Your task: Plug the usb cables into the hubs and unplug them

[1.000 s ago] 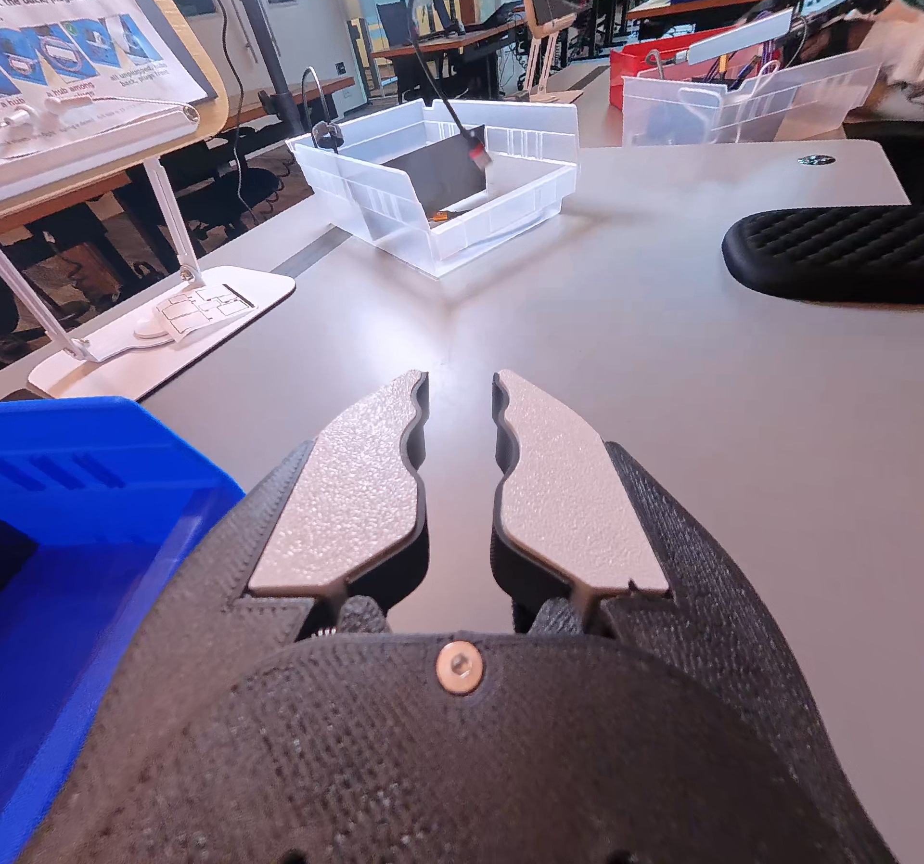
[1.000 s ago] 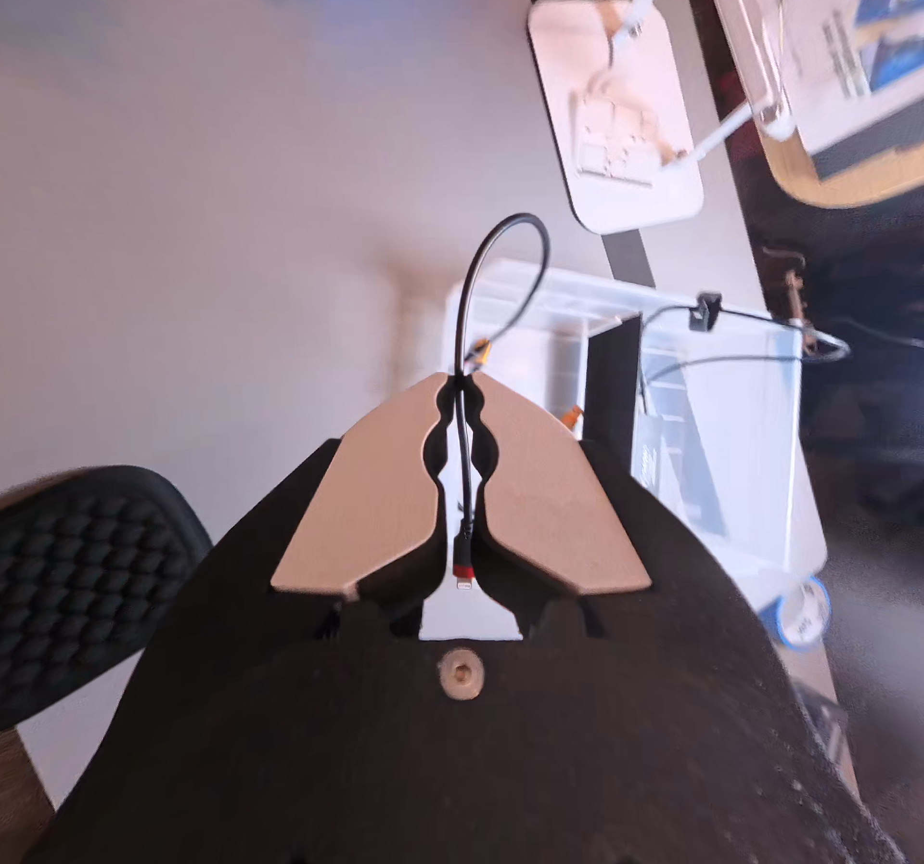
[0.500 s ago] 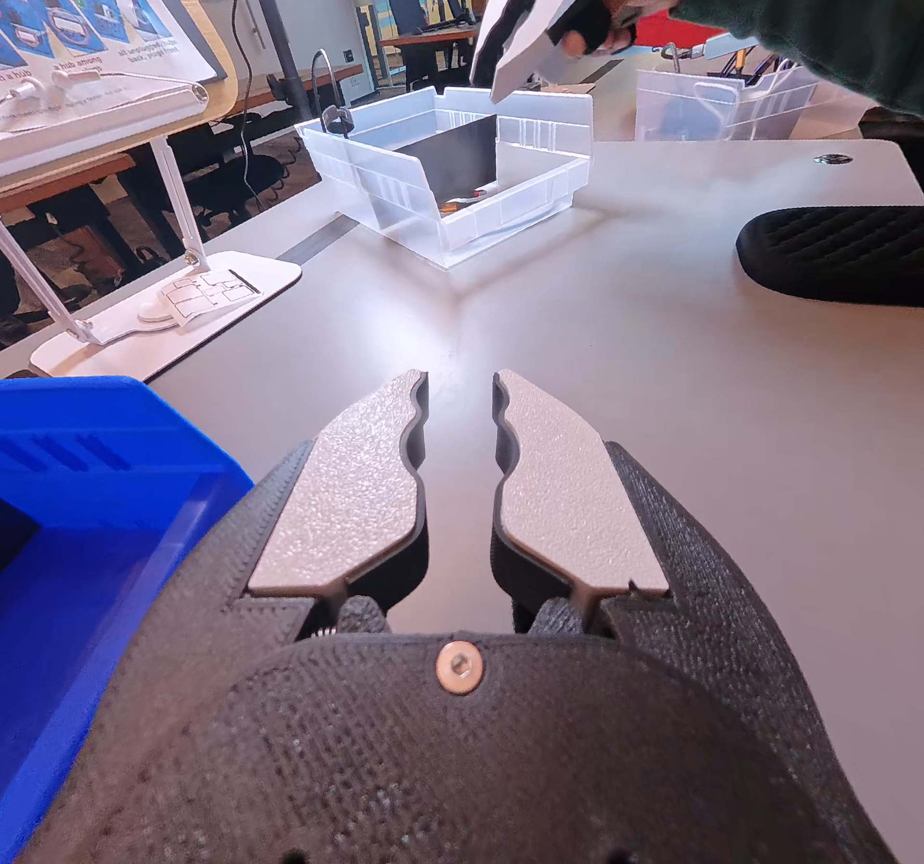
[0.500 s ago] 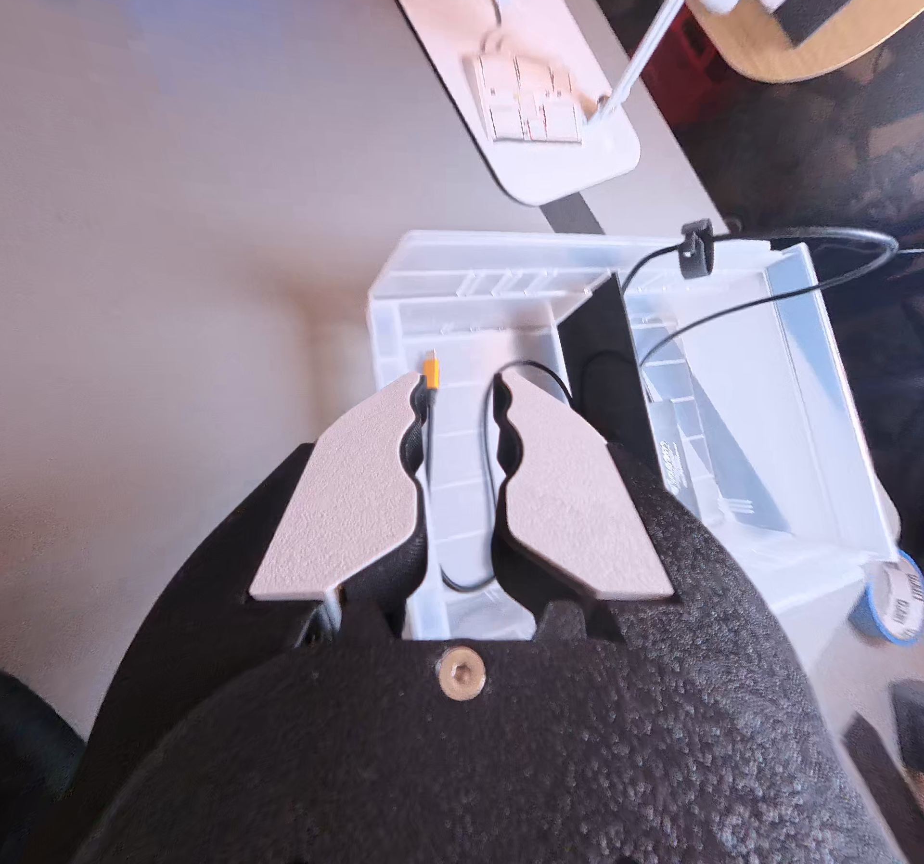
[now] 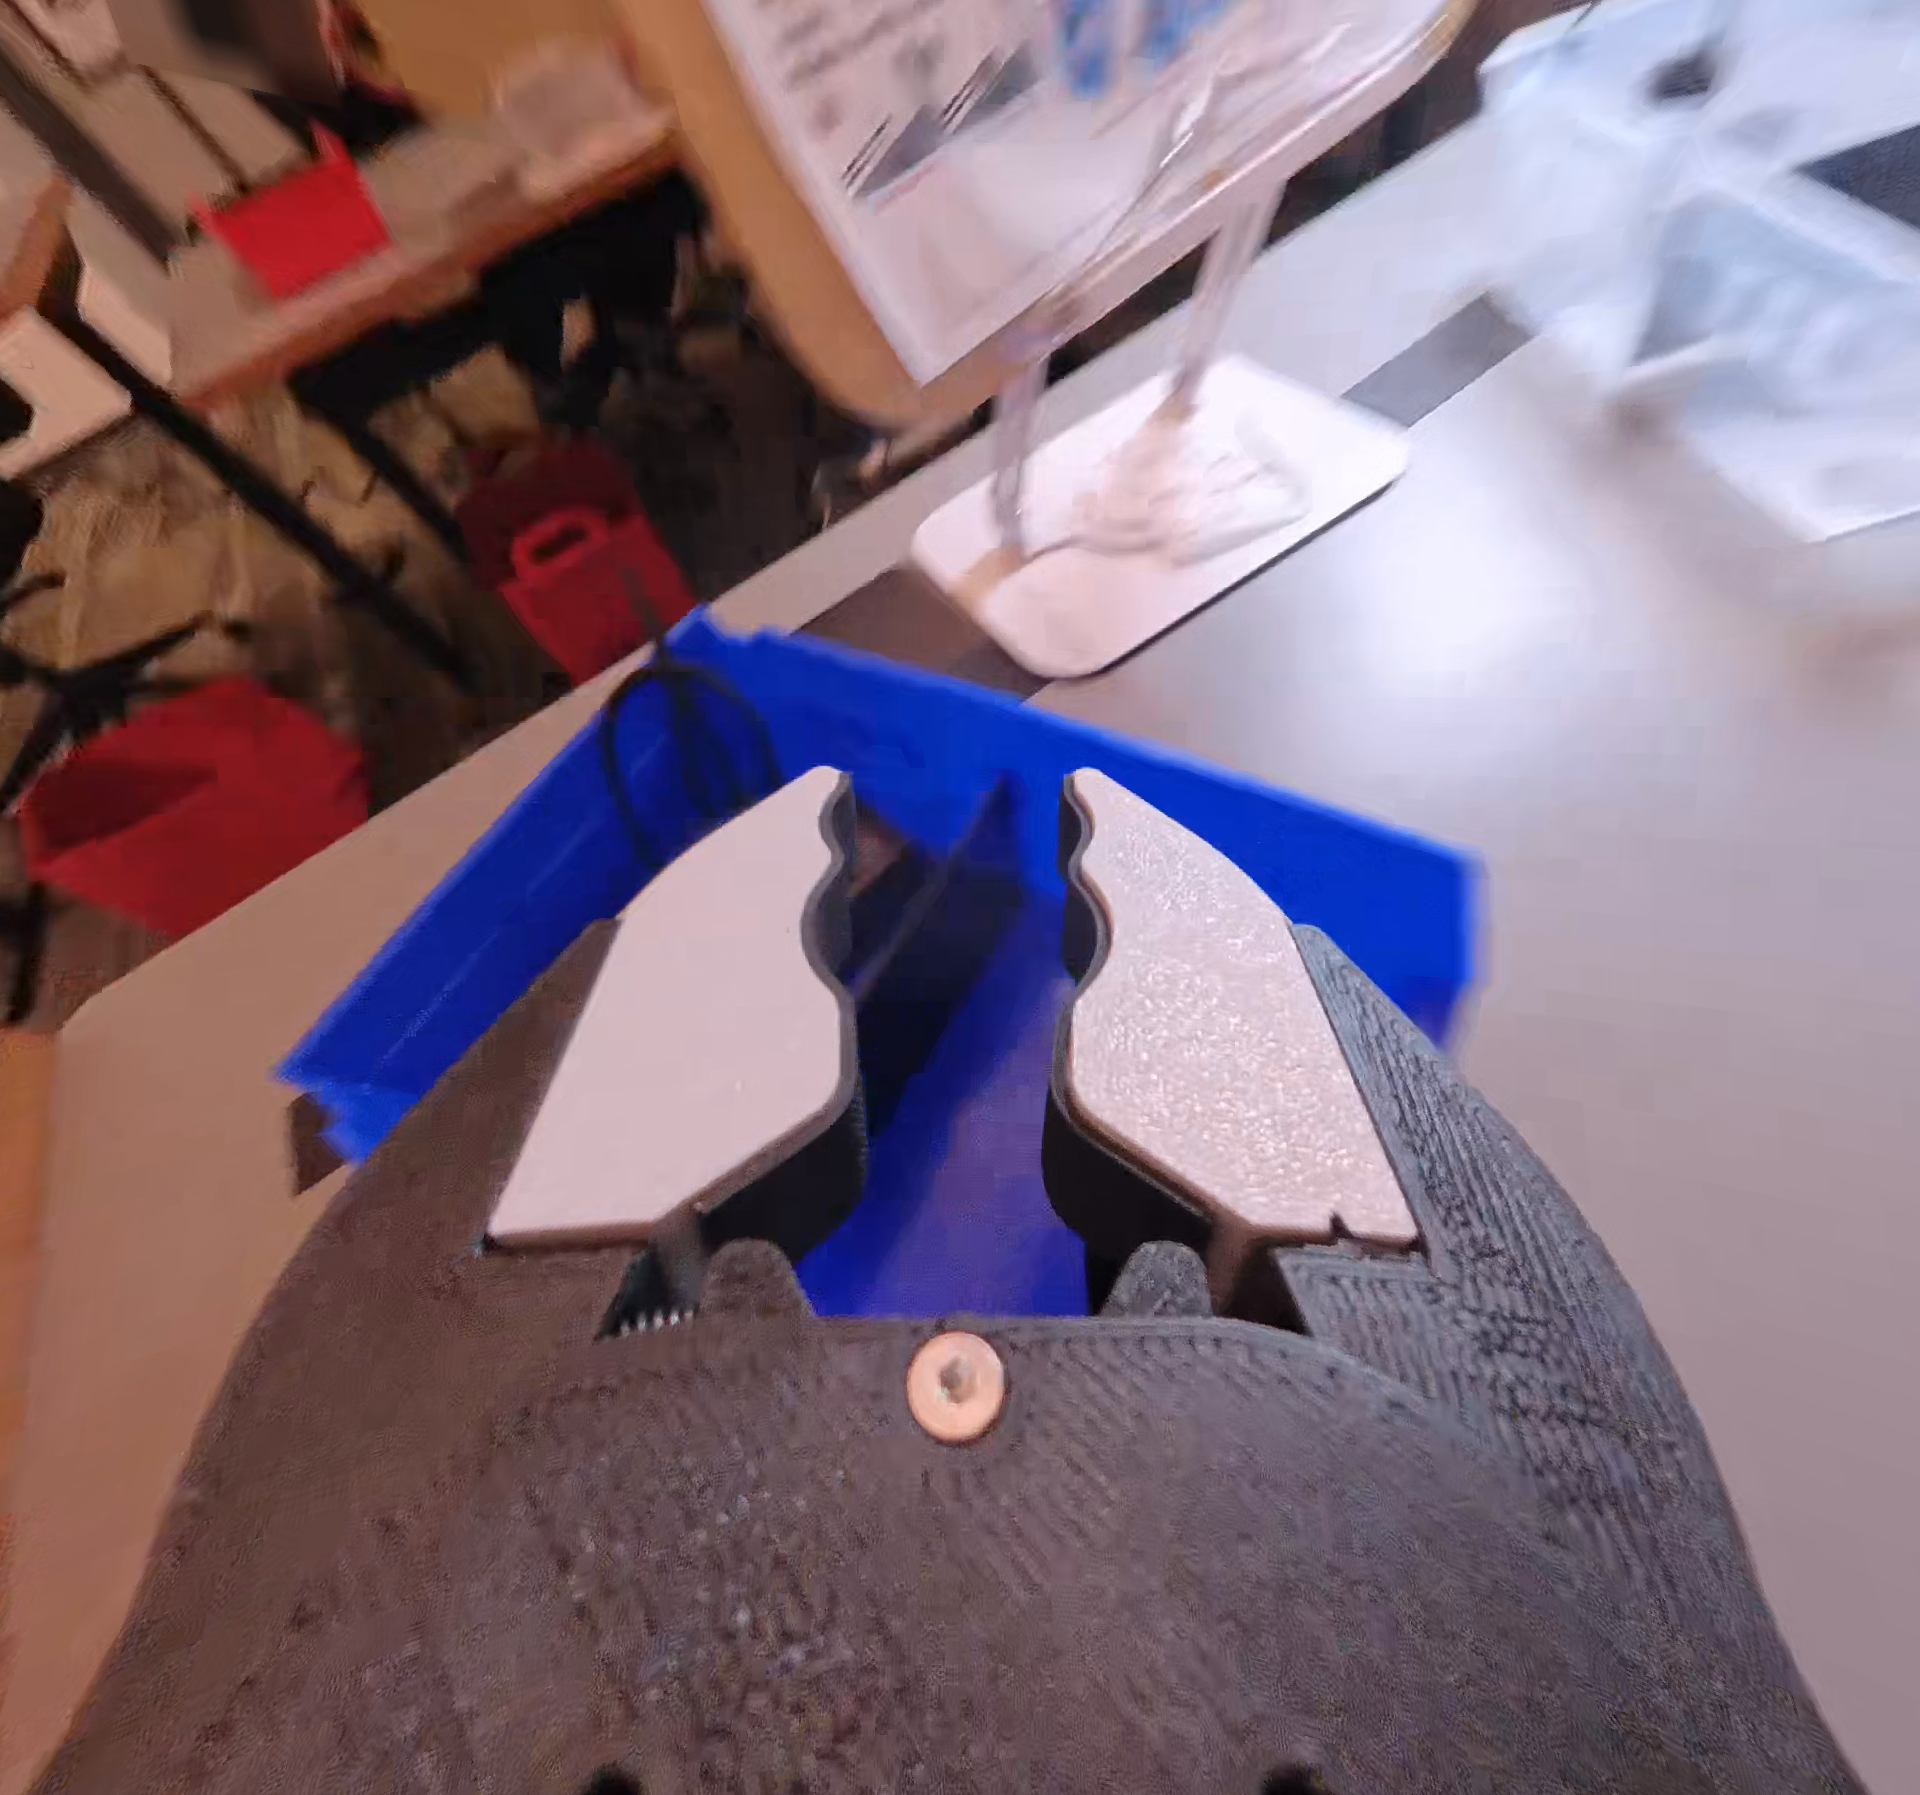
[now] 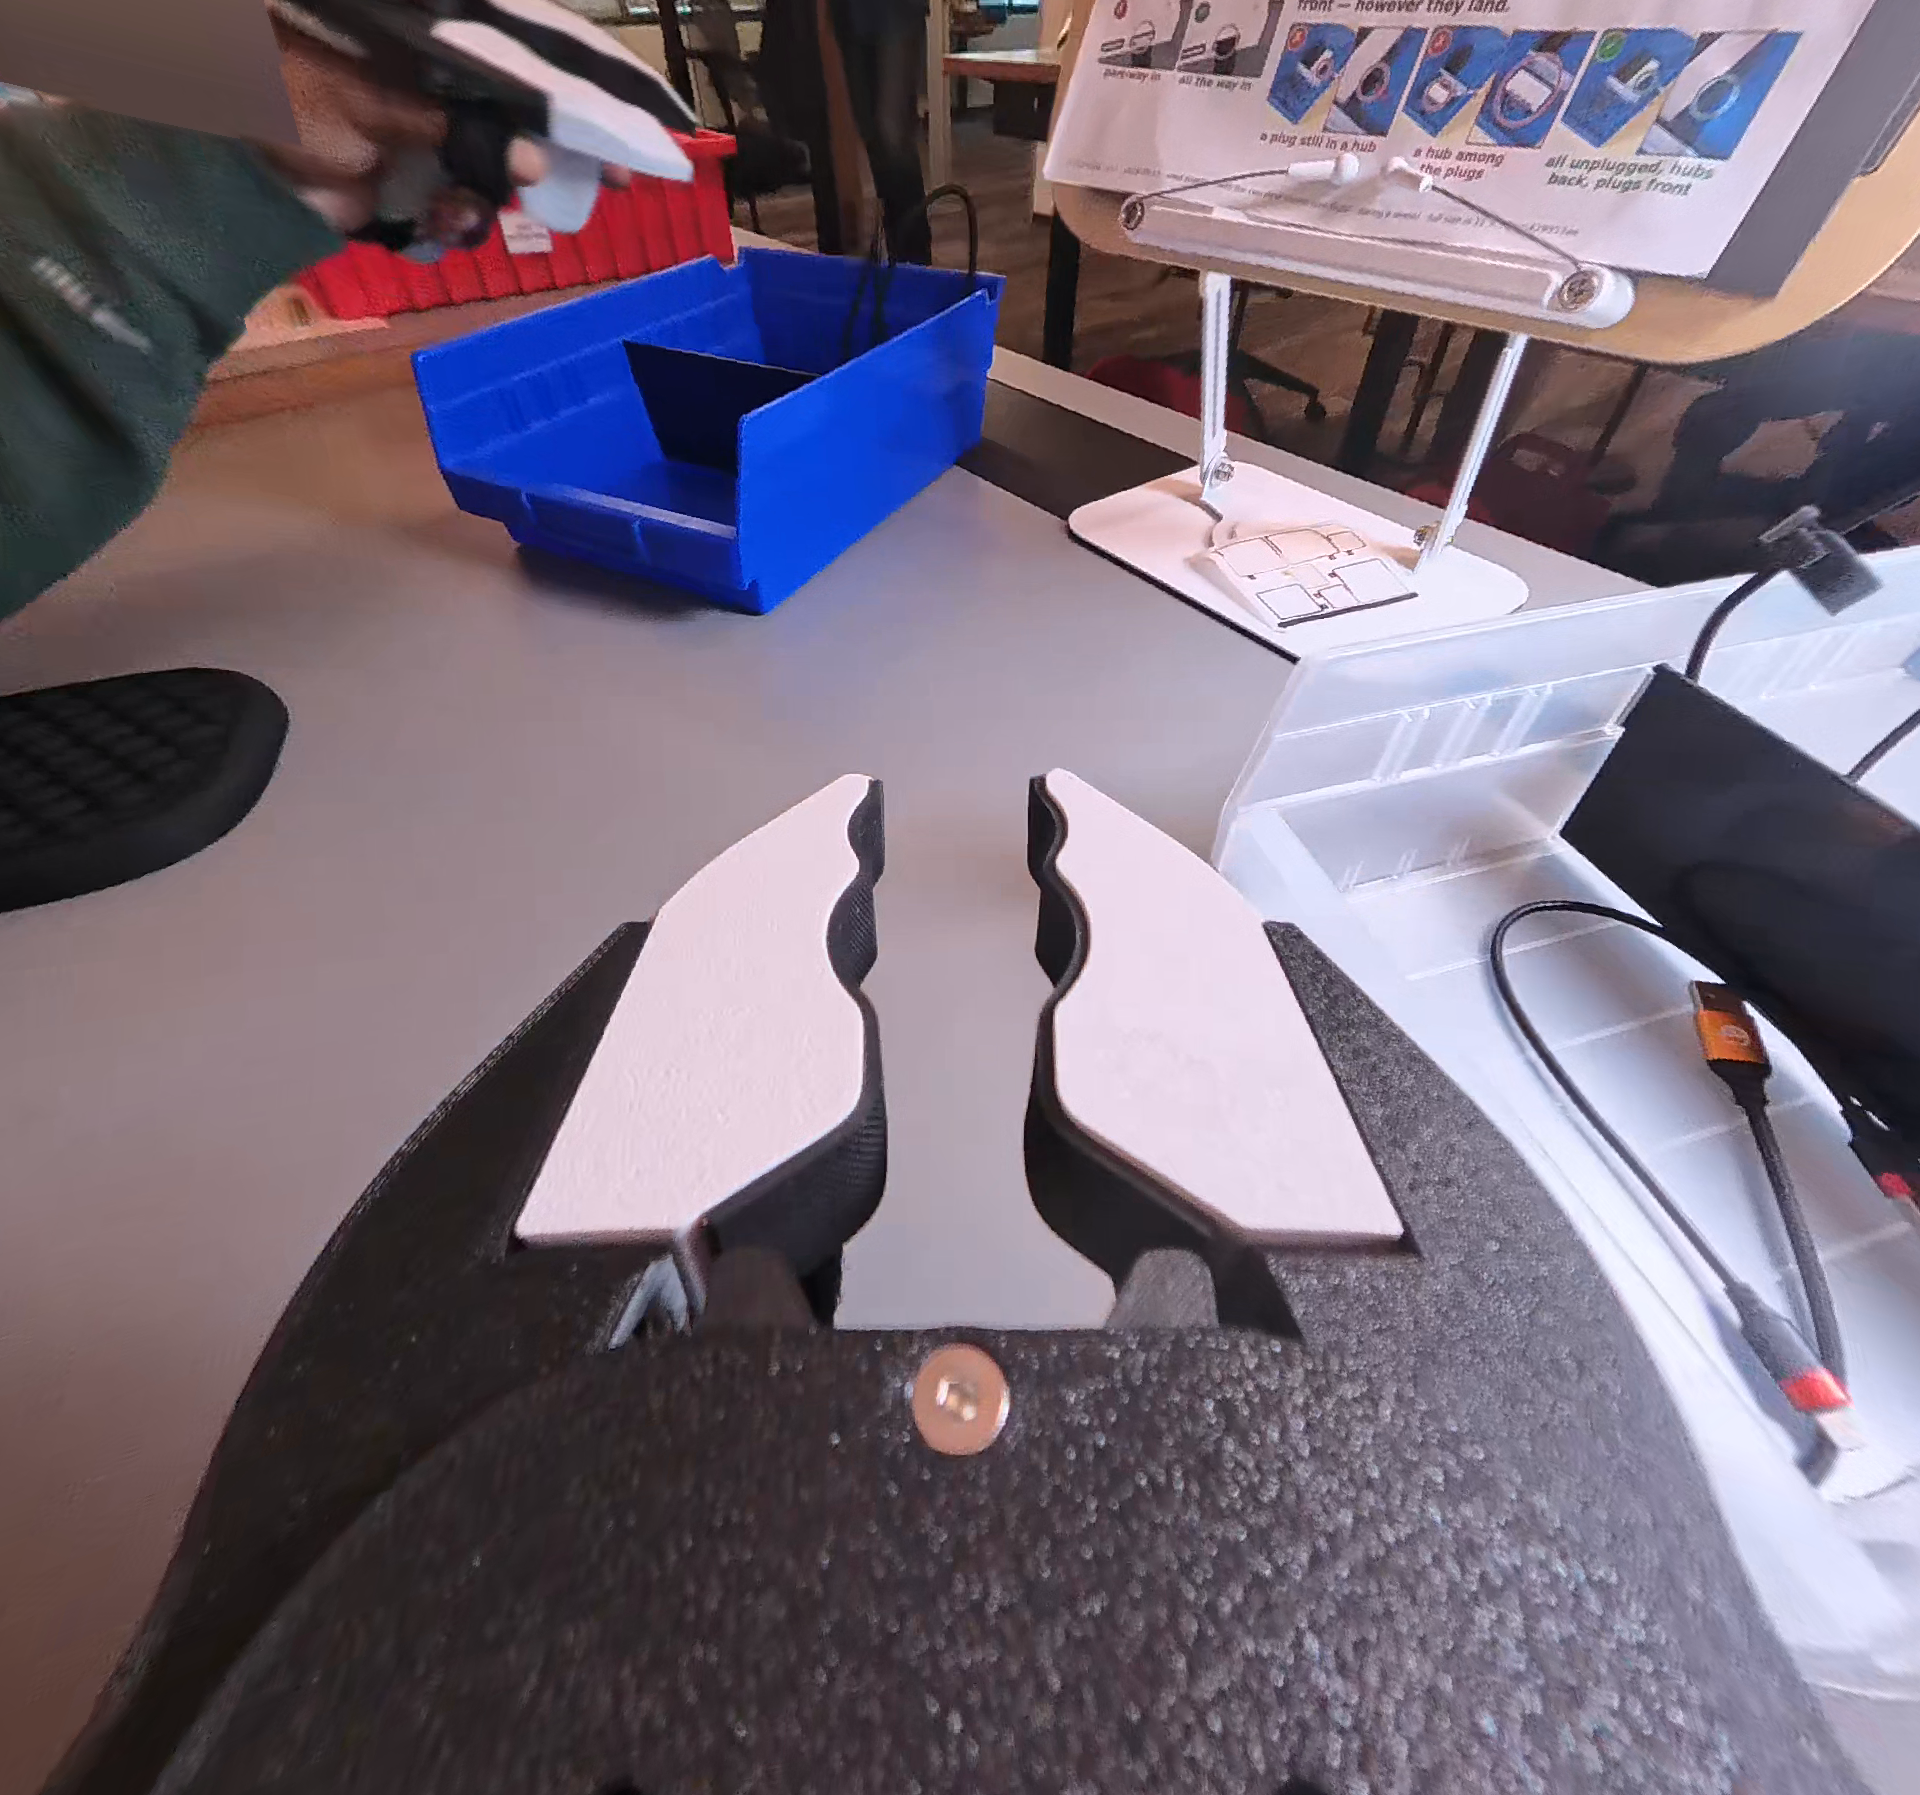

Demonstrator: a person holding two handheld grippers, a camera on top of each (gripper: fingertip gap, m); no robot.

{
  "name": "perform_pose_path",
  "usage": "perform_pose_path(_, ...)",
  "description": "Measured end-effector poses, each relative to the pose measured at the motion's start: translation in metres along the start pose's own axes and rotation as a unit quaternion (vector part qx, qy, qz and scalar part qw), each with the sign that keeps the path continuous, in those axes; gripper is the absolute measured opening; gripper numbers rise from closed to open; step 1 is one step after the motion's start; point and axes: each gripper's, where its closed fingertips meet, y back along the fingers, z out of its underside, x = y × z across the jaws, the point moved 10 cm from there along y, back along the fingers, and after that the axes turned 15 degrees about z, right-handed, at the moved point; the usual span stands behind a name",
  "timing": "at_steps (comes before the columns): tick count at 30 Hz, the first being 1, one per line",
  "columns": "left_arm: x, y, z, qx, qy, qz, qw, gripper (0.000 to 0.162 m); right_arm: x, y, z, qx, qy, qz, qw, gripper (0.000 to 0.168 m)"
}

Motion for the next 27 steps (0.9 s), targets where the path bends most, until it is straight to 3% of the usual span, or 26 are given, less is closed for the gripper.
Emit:
perform_pose_path(3,-0.075,-0.031,0.017,-0.124,0.032,-0.035,0.991,0.039,-0.006,-0.001,0.009,0.009,-0.001,-0.001,1.000,0.026)
perform_pose_path(5,-0.111,-0.054,0.039,-0.178,0.076,-0.017,0.981,0.041,-0.010,-0.003,0.015,0.005,0.004,-0.009,1.000,0.025)
perform_pose_path(8,-0.134,-0.082,0.057,-0.234,0.116,0.039,0.965,0.048,-0.014,-0.006,0.021,-0.005,0.022,-0.011,1.000,0.024)
perform_pose_path(9,-0.137,-0.088,0.052,-0.211,0.102,0.042,0.971,0.051,-0.014,-0.006,0.023,-0.006,0.026,-0.012,1.000,0.024)
perform_pose_path(11,-0.137,-0.101,0.042,-0.179,0.100,0.063,0.977,0.042,-0.014,-0.007,0.025,-0.008,0.029,-0.016,0.999,0.024)
perform_pose_path(12,-0.138,-0.107,0.041,-0.199,0.095,0.059,0.974,0.036,-0.014,-0.008,0.026,-0.009,0.027,-0.017,0.999,0.023)
perform_pose_path(14,-0.138,-0.114,0.039,-0.238,0.062,0.067,0.967,0.008,-0.012,-0.008,0.027,-0.011,0.019,-0.020,1.000,0.023)
perform_pose_path(15,-0.138,-0.114,0.037,-0.257,0.057,0.063,0.963,0.007,-0.011,-0.008,0.027,-0.011,0.016,-0.021,1.000,0.023)
perform_pose_path(17,-0.136,-0.109,0.030,-0.278,0.052,0.053,0.958,0.005,-0.010,-0.005,0.027,-0.008,0.015,-0.020,1.000,0.022)
perform_pose_path(20,-0.129,-0.083,0.008,-0.248,0.058,0.043,0.966,0.005,-0.008,-0.004,0.028,-0.006,0.010,-0.023,1.000,0.021)
perform_pose_path(27,-0.083,0.008,-0.081,-0.162,-0.016,0.012,0.987,0.004,-0.018,-0.008,0.024,0.006,0.006,-0.055,0.998,0.021)
